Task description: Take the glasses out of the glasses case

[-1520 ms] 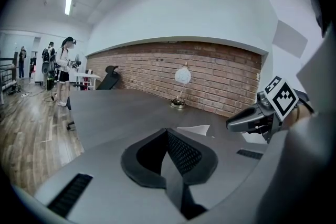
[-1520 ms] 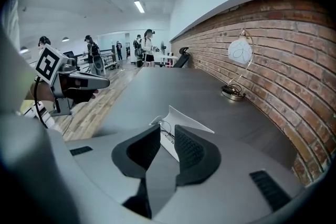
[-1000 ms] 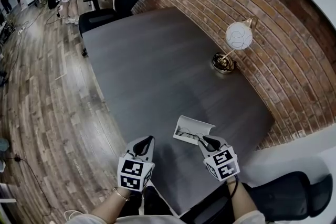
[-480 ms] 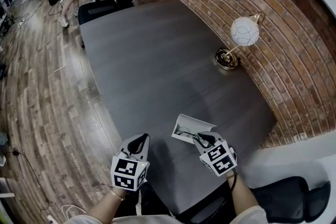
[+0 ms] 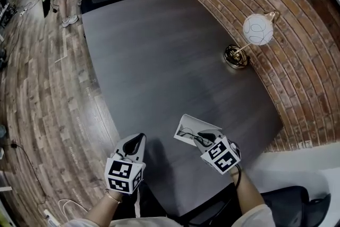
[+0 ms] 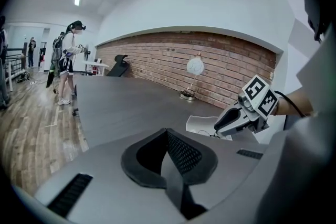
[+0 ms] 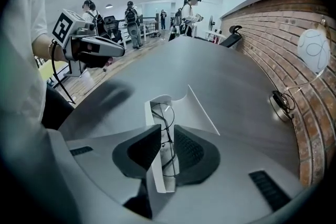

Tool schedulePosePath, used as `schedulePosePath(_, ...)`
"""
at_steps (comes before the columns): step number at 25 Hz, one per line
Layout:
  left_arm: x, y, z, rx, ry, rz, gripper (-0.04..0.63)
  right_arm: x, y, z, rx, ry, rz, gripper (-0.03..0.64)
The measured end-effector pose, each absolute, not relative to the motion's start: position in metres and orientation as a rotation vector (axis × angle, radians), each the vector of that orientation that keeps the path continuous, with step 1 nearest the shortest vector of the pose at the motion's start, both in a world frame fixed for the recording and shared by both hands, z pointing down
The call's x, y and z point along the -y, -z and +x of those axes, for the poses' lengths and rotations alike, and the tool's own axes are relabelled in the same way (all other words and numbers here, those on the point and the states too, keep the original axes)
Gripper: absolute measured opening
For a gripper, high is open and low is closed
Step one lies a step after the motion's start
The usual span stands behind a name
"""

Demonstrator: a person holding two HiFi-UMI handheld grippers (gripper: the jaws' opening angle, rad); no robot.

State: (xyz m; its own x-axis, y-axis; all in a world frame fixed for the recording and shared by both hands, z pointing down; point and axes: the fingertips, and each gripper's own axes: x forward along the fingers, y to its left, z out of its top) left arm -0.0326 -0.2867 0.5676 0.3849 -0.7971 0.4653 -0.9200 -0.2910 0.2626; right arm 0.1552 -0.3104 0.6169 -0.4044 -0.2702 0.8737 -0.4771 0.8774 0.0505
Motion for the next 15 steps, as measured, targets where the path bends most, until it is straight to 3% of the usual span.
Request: schedulePosePath(15,0.287,-0.585,-0.05,1.522,-0.333,2.079,0.017,0.314,-0.636,0.157,1.955,-0.28,0.35,0.089)
